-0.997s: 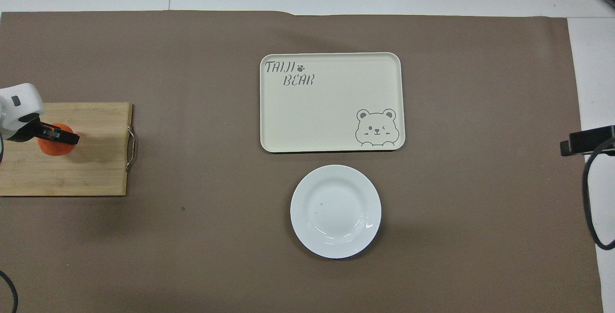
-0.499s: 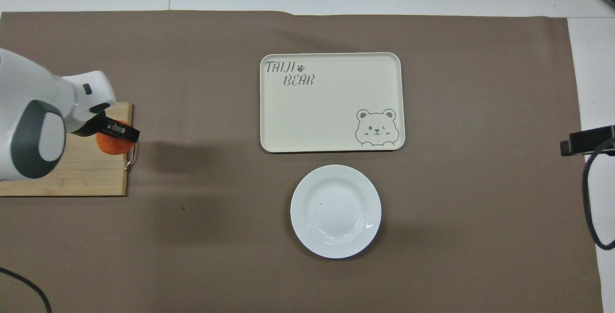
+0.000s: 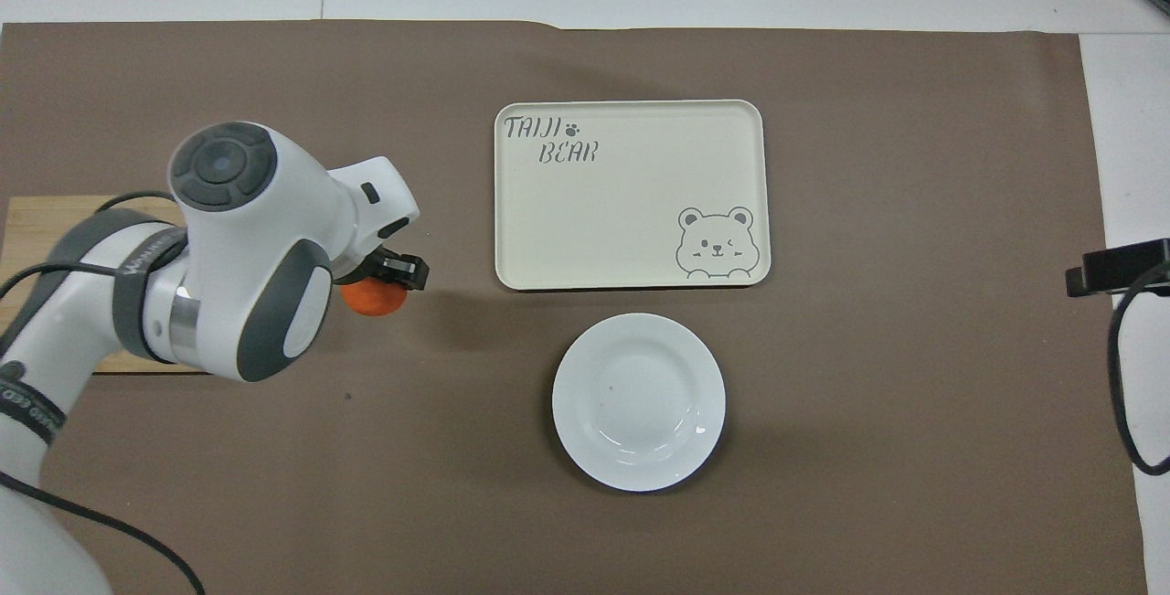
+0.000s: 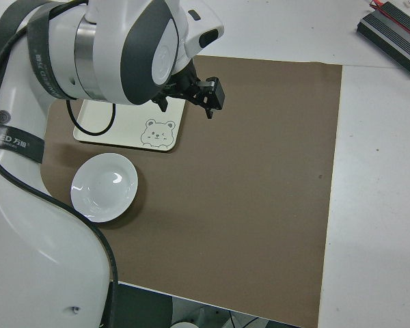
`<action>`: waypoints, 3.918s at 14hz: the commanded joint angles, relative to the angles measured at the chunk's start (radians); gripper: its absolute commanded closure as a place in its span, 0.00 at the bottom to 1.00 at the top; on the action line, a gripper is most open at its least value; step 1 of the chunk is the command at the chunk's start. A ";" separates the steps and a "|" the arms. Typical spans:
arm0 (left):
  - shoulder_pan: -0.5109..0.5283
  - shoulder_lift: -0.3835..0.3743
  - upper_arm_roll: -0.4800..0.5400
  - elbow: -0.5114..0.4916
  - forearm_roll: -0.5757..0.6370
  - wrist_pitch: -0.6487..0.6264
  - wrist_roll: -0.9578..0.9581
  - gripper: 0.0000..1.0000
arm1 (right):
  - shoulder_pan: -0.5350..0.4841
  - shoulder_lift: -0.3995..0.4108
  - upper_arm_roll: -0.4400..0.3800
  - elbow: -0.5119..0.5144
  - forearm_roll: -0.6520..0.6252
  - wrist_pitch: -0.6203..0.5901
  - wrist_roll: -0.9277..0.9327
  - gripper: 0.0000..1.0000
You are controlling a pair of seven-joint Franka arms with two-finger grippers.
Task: Place orange and plate with both arms
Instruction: 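Carry the orange with the left gripper onto the white plate, then release the orange and withdraw the left gripper to the board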
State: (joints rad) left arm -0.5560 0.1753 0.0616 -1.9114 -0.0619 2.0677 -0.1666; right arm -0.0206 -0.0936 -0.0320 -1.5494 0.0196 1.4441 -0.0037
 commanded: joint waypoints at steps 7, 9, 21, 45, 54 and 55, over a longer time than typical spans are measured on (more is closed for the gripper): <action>-0.333 0.094 0.020 -0.021 -0.072 0.274 -0.266 0.99 | -0.012 -0.015 0.006 -0.012 0.020 -0.011 0.011 0.00; -0.363 0.127 0.017 -0.021 -0.072 0.322 -0.303 0.89 | -0.012 -0.015 0.006 -0.012 0.020 -0.011 0.011 0.00; -0.322 0.020 0.027 -0.006 -0.070 0.123 -0.289 0.00 | -0.012 -0.015 0.006 -0.012 0.020 -0.011 0.011 0.00; 0.415 -0.115 0.035 0.499 0.060 -0.587 0.375 0.00 | -0.012 -0.015 0.006 -0.012 0.020 -0.011 0.011 0.00; 0.442 -0.188 0.035 0.474 0.053 -0.702 0.435 0.00 | -0.012 -0.015 0.006 -0.012 0.020 -0.011 0.011 0.00; 0.444 -0.188 0.035 0.474 0.057 -0.702 0.435 0.00 | -0.012 -0.015 0.006 -0.012 0.020 -0.011 0.011 0.00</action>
State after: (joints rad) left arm -0.1252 0.0024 0.1041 -1.4269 -0.0061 1.3830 0.2523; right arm -0.0206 -0.0936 -0.0320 -1.5494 0.0196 1.4441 -0.0037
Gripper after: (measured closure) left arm 0.000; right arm 0.000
